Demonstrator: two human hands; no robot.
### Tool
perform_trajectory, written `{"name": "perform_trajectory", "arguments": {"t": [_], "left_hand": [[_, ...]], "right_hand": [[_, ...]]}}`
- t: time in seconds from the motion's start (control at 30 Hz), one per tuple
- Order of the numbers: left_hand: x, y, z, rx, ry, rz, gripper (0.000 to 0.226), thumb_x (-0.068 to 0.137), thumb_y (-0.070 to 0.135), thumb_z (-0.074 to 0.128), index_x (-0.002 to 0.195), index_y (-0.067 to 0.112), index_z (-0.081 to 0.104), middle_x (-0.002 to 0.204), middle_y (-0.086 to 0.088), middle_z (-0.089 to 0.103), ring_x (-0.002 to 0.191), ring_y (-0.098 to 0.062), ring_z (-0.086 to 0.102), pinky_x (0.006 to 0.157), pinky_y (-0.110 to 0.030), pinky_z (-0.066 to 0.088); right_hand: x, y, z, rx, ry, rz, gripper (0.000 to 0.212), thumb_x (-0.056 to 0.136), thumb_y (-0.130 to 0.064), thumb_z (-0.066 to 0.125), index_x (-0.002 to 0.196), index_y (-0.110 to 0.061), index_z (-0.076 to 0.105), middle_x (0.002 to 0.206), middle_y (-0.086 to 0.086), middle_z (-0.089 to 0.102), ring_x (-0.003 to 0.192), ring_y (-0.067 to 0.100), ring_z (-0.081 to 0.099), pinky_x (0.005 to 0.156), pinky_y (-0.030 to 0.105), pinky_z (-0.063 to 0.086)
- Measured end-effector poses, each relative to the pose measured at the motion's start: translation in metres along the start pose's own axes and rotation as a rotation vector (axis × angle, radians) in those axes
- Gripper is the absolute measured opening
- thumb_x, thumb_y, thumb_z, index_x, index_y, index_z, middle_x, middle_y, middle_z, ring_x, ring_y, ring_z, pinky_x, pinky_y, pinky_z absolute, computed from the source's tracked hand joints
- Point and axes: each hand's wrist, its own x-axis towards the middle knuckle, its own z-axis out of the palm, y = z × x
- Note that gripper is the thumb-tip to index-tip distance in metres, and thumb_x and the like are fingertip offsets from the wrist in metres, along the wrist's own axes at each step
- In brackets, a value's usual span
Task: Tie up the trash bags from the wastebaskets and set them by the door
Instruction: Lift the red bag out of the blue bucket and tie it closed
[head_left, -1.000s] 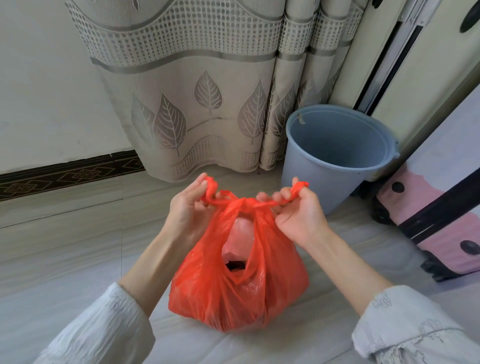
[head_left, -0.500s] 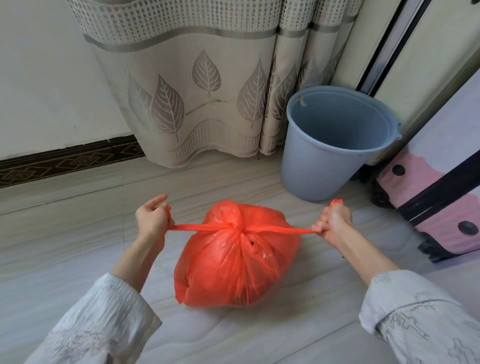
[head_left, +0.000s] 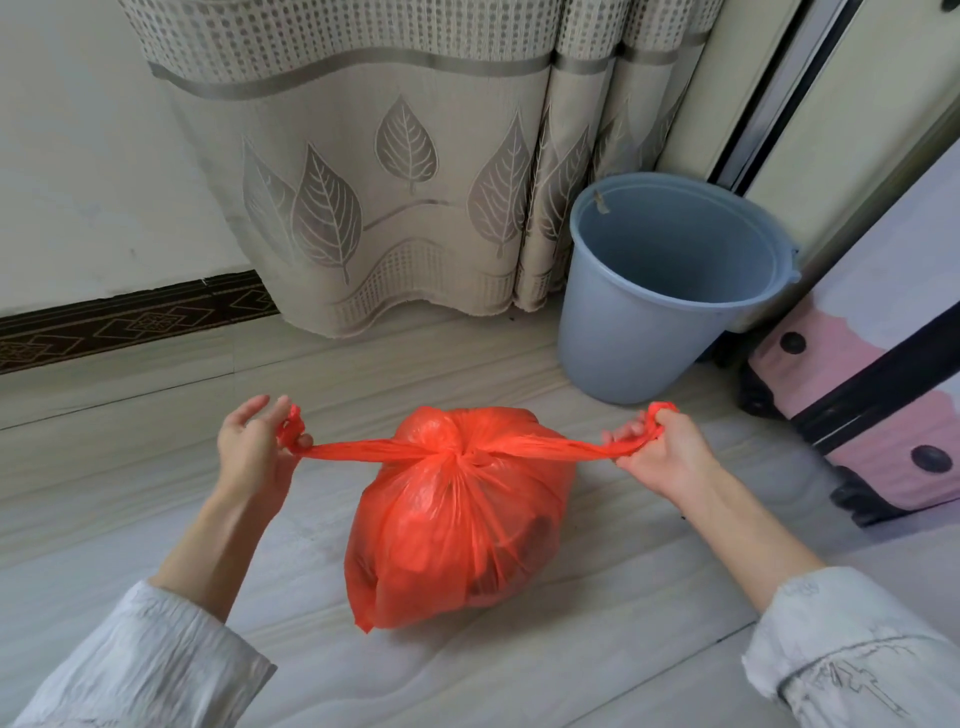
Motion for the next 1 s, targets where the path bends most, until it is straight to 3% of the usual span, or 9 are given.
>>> {"name": "perform_trajectory", "arguments": {"t": [0.1,0.17,0.37,0.53,0.63,0.7,0.87,0.93,1.0], "left_hand": [[-0.005,-0.002,0.003,0.116,0.018,0.047,0.041,0.087,0.013,0.058,0.119,0.012,0.033,0.078,-0.005,0.053,0.062,-0.010,0.051,0.061,-0.025,0.045],[-0.007,-0.007,-0.001,0.195,0.078,0.066,0.052,0.084,0.022,0.062,0.126,0.012,0.034,0.090,-0.009,0.057,0.073,-0.012,0.058,0.070,-0.028,0.050],[-0.009,-0.021,-0.016,0.831,0.207,0.221,0.061,0.075,0.063,0.051,0.118,0.021,0.039,0.099,-0.008,0.065,0.104,-0.032,0.056,0.090,-0.041,0.040],[-0.002,-0.030,-0.026,0.763,0.229,0.023,0.084,0.064,0.073,0.054,0.119,0.012,0.035,0.114,-0.021,0.058,0.098,-0.039,0.060,0.085,-0.047,0.051],[-0.009,-0.033,-0.022,0.396,-0.044,-0.321,0.063,0.079,0.061,0.051,0.115,0.010,0.048,0.116,-0.016,0.056,0.107,-0.028,0.053,0.088,-0.040,0.046],[-0.018,-0.036,-0.009,0.237,-0.238,-0.429,0.052,0.086,0.054,0.045,0.115,0.011,0.050,0.112,-0.011,0.057,0.111,-0.022,0.050,0.094,-0.036,0.042],[-0.036,-0.032,0.037,-0.093,-0.234,-0.169,0.034,0.097,0.031,0.032,0.073,0.013,0.048,0.052,0.000,0.066,0.067,-0.017,0.065,0.067,-0.029,0.052],[-0.044,-0.030,0.054,-0.158,-0.267,-0.110,0.039,0.099,0.031,0.028,0.064,0.016,0.037,0.037,0.005,0.041,0.040,-0.013,0.048,0.051,-0.020,0.051],[-0.050,-0.028,0.063,-0.074,-0.286,-0.075,0.040,0.099,0.032,0.025,0.062,0.018,0.031,0.035,0.011,0.024,0.031,-0.007,0.025,0.037,-0.015,0.036]], "right_hand": [[-0.004,0.004,0.002,-0.039,0.045,-0.020,0.030,0.094,-0.030,0.033,0.074,-0.012,0.047,0.084,0.006,0.049,0.076,0.019,0.050,0.086,0.041,0.038],[-0.005,0.009,0.001,-0.090,0.092,0.023,0.042,0.092,-0.048,0.030,0.081,-0.012,0.048,0.087,0.009,0.052,0.089,0.025,0.054,0.087,0.044,0.042],[-0.015,0.039,0.009,-0.137,0.119,0.126,0.056,0.090,-0.061,0.024,0.075,-0.010,0.043,0.081,0.014,0.054,0.068,0.025,0.051,0.058,0.034,0.042],[-0.022,0.048,0.025,0.108,-0.097,-0.001,0.026,0.093,-0.018,0.032,0.101,-0.007,0.053,0.100,0.013,0.052,0.097,0.027,0.057,0.078,0.032,0.050],[-0.018,0.065,0.024,-0.377,-0.076,-0.031,0.014,0.089,-0.023,0.048,0.077,-0.018,0.051,0.075,0.003,0.049,0.065,0.014,0.047,0.051,0.024,0.042],[-0.016,0.072,0.023,-0.692,-0.052,-0.046,0.020,0.084,-0.037,0.059,0.077,-0.020,0.053,0.074,-0.002,0.048,0.062,0.011,0.040,0.049,0.024,0.031],[-0.016,0.073,0.049,-0.739,-0.141,-0.418,0.032,0.096,-0.027,0.044,0.068,-0.020,0.058,0.073,-0.002,0.059,0.073,0.014,0.054,0.068,0.023,0.041],[-0.018,0.073,0.061,-0.608,-0.177,-0.414,0.040,0.098,-0.029,0.036,0.061,-0.019,0.049,0.064,0.002,0.061,0.070,0.021,0.058,0.074,0.033,0.042],[-0.018,0.071,0.064,-0.356,-0.248,-0.260,0.043,0.099,-0.033,0.029,0.059,-0.017,0.037,0.040,-0.003,0.049,0.042,0.013,0.052,0.064,0.032,0.042]]}}
